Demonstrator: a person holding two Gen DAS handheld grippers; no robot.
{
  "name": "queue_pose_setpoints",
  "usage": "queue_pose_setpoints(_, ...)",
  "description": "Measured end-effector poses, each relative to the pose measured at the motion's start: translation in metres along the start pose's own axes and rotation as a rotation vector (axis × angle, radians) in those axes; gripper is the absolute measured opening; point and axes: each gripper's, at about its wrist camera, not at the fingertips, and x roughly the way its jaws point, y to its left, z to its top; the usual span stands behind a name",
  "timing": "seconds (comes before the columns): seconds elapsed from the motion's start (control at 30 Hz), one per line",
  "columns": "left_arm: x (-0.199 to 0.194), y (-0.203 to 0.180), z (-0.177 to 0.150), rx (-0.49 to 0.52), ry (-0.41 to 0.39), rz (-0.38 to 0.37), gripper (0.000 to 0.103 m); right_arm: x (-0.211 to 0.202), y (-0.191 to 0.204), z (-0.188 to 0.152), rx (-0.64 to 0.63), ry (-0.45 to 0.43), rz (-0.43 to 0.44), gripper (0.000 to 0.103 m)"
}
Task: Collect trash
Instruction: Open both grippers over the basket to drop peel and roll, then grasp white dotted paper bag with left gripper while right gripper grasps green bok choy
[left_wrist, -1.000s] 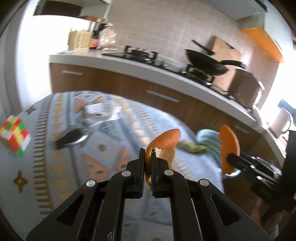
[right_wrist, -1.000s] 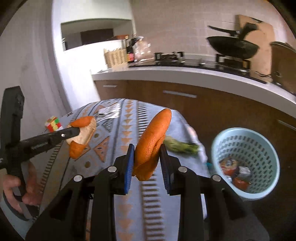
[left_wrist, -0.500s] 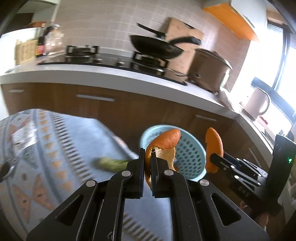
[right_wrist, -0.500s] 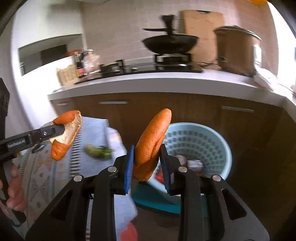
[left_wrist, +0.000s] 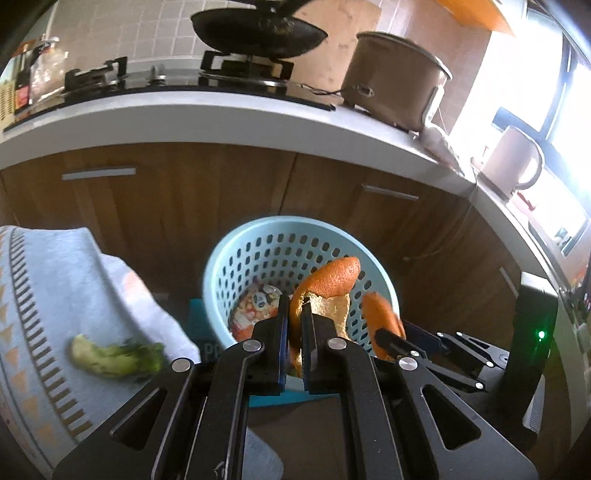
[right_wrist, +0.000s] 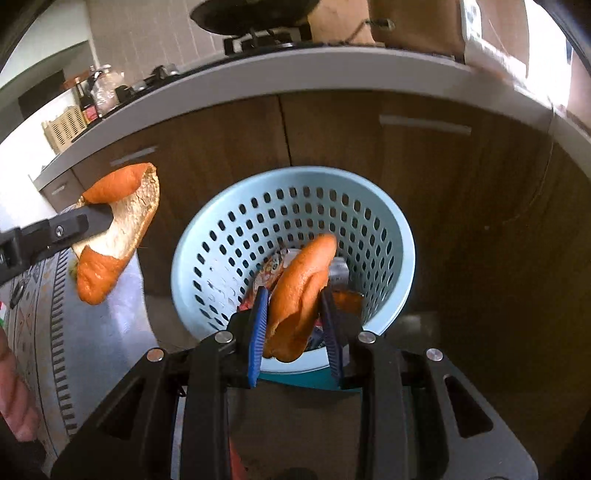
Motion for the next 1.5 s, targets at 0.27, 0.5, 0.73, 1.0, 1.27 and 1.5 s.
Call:
queue_pose_setpoints(0.27,0.000,0.009,-0.003,-0.011,-0.034,0.011,0.042,0.002,-0.011,0.009,0.041,-0.018,-0.032,0.048)
queue_pose_setpoints(0.5,-0.018,0.022,0.003,-0.032,-0.072,0.007,0.042,-0.013,-0.005,0.009,0.042,-0.046,-0.032,0.048)
queue_pose_setpoints(0.73,-0.046,0.031,-0.004,-0.049,-0.106,0.008,0.043,-0.034,0.023,0.011,-0.016,-0.085,-0.012,0.048)
queue_pose_setpoints(1.0,-0.114,0.079,-0.019,-0.128,-0.216,0.082,0.049,-0.066,0.087,0.014,-0.131,-0.156,0.078,0.050)
queue_pose_setpoints(1.27,-0.181,0.168,-0.040,-0.263,-0.279,0.274,0.057,-0.062,0.167,0.002,-0.257,-0.147,0.157,0.052)
queue_pose_setpoints(1.5,-0.203,0.244,-0.051,-0.404,-0.264,0.343,0.062,-0.032,0.211,-0.008,-0.321,-0.102,0.175,0.057)
